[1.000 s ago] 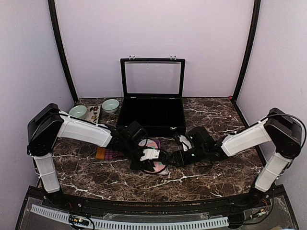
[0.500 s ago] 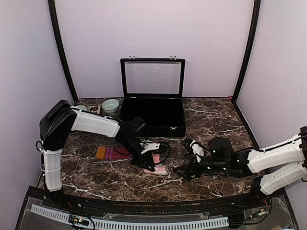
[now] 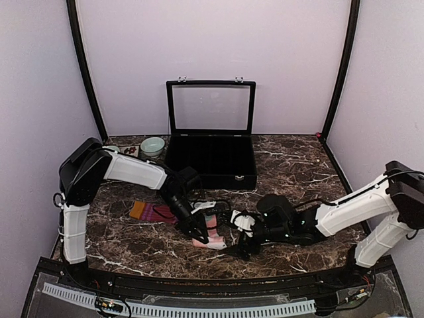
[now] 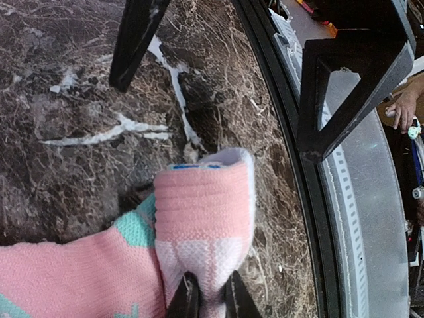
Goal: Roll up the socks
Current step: Roll the sock at the center of the board.
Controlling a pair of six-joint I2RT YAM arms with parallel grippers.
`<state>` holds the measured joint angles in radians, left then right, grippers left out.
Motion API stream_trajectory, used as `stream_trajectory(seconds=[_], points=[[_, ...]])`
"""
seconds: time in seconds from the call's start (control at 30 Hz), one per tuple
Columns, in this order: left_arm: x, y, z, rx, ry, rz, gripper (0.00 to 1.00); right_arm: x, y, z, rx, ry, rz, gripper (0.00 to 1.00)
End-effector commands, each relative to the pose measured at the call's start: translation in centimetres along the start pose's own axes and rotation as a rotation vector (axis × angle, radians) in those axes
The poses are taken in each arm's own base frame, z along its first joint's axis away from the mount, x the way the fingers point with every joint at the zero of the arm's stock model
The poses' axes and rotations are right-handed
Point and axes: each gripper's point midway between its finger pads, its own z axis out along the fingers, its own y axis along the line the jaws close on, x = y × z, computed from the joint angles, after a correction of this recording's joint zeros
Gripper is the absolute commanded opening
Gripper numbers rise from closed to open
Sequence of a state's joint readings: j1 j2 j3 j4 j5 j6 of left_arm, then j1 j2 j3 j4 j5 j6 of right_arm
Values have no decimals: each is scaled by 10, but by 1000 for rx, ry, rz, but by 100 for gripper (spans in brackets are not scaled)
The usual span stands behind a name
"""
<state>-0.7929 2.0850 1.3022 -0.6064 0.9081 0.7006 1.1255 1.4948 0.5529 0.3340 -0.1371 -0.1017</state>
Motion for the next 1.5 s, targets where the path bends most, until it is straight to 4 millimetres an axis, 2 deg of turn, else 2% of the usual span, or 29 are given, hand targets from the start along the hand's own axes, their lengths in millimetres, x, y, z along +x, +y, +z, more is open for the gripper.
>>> stream_trajectory(seconds=[0.0,0.17,0.37,0.67,0.77,0.93,1.2,1.27,1.37,1.47], points=[[56,-3,12,35,174,-172,13,-20,3,15,-11,-18,-146,92],[61,-1,10,38,185,-189,16,-19,19,35,-28,15,-248,84],[65,3,10,15,207,-180,18,-3,38,50,-53,63,-329,77],[66,3,9,12,216,-170,22,-6,29,65,9,61,-380,71],[66,3,9,10,216,-171,23,-7,31,70,-8,66,-394,64],[68,4,10,5,218,-179,24,-4,30,77,-8,99,-396,47],[71,6,10,-8,231,-176,25,-13,28,73,9,75,-357,37],[71,6,9,-9,230,-177,30,-10,30,73,-5,80,-336,33],[69,12,7,-47,239,-178,49,-2,36,78,-42,110,-310,28],[60,13,-3,-84,236,-167,61,7,40,79,-66,133,-286,26]])
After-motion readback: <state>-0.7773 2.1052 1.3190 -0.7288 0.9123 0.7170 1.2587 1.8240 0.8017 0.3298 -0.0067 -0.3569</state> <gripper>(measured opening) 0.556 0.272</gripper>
